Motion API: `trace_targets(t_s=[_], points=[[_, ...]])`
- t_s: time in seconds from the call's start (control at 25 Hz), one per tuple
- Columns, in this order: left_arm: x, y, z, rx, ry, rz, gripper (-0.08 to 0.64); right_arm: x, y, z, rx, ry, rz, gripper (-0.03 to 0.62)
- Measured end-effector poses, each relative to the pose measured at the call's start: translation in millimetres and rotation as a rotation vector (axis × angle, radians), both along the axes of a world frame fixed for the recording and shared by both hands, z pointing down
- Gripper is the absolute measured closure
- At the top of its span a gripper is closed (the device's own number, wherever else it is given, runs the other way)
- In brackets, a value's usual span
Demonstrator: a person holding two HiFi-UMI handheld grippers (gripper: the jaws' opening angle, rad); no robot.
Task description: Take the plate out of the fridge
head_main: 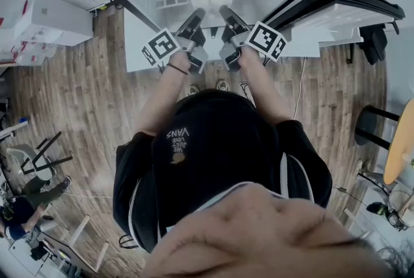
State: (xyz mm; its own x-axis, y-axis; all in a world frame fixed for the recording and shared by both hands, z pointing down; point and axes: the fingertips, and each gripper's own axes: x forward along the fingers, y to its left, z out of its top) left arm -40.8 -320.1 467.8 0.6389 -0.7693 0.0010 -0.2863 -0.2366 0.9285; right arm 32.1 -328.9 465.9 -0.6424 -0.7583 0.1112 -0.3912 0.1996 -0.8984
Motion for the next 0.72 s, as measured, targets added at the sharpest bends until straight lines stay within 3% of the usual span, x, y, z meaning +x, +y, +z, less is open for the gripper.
trace_targets(t_s=[0.72], points=[[-7.1, 19.3, 1.0, 0.008, 0.000, 0.029, 0.511, -6.9, 21.2, 0.5, 0.013, 0.015, 0.025, 0.537]])
